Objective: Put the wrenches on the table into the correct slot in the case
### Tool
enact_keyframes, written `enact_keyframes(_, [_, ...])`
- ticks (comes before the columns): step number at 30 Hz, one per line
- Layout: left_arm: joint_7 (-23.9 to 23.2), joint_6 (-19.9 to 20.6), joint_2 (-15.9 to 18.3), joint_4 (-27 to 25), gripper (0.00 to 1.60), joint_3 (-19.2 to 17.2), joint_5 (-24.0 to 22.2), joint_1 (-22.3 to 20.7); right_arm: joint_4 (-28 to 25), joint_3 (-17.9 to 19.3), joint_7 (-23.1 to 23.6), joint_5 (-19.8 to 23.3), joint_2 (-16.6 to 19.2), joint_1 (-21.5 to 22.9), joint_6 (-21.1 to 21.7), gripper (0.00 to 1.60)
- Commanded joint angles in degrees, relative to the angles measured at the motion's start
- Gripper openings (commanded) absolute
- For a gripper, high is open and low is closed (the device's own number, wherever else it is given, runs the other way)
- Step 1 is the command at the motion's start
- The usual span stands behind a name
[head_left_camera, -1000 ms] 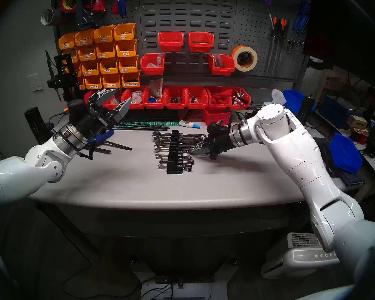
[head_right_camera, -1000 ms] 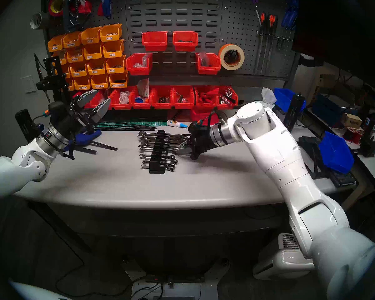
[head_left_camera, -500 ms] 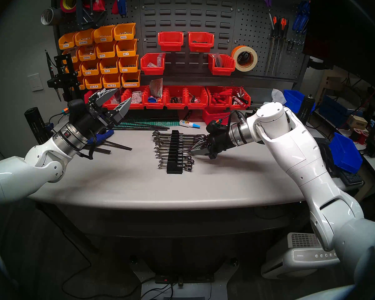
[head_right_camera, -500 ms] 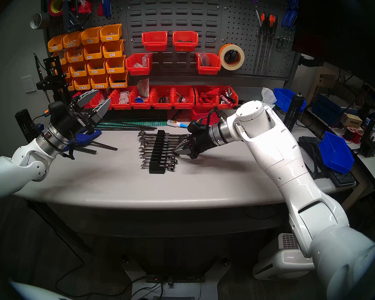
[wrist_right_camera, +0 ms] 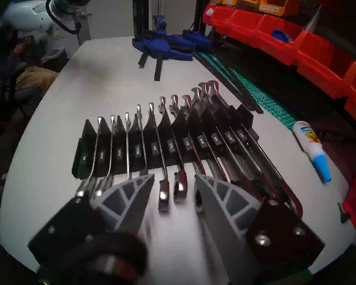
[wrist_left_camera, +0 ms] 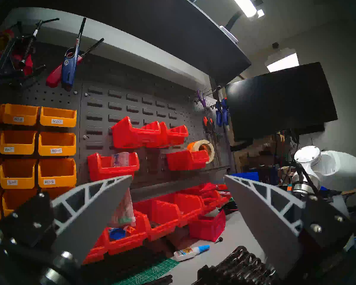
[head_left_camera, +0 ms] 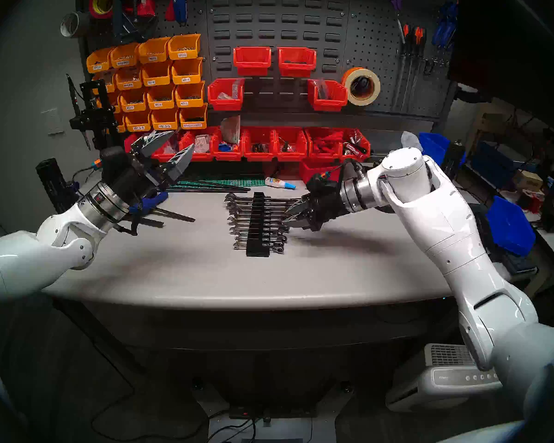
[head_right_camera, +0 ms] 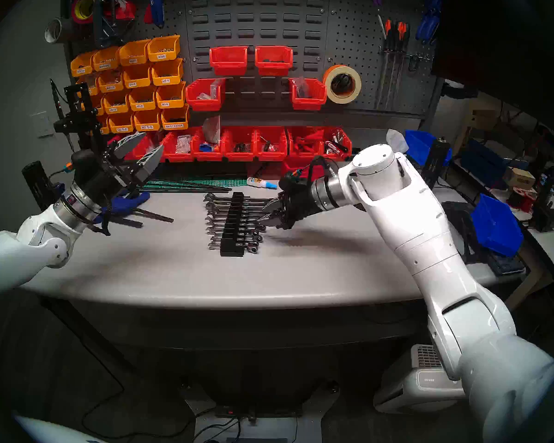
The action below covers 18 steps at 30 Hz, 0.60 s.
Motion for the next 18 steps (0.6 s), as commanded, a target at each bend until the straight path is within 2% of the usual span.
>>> enact_keyframes(1, [0.14,-0.87,0.05,-0.04,1.60,-1.40,-0.14,-1.41,-2.34,3.85,-2.10,1.94,-1.10,0.81,-1.22,1.27])
enact_keyframes(4, [0.14,-0.85,0.05,-0.05,1.60,-1.40,-0.14,-1.41,-3.10,6.12,-4.90,2.77,-2.25,-0.35,-3.21,1.28])
enact_keyframes(7, [0.14,-0.84,0.06,-0.05,1.60,-1.40,-0.14,-1.41,-3.77,8.33,-6.51,4.03,-2.85,-1.51,-4.71,1.48])
enact_keyframes(9, [0.14,-0.83,0.06,-0.05,1.60,-1.40,-0.14,-1.41,-4.80,10.07,-7.68,4.98,-3.01,-2.74,-5.82,1.42])
enact_keyframes(12, [0.14,-0.85,0.05,-0.05,1.60,-1.40,-0.14,-1.41,-6.00,12.23,-9.09,6.23,-3.37,-4.55,-7.40,1.48])
enact_keyframes(14, [0.15,-0.88,0.04,-0.04,1.60,-1.41,-0.14,-1.41,-6.84,13.33,-10.01,6.72,-3.74,-5.64,-8.32,1.60])
enact_keyframes(18, [0.15,-0.93,0.03,-0.03,1.60,-1.41,-0.14,-1.41,-7.95,14.68,-10.99,7.32,-4.00,-7.19,-9.17,1.60])
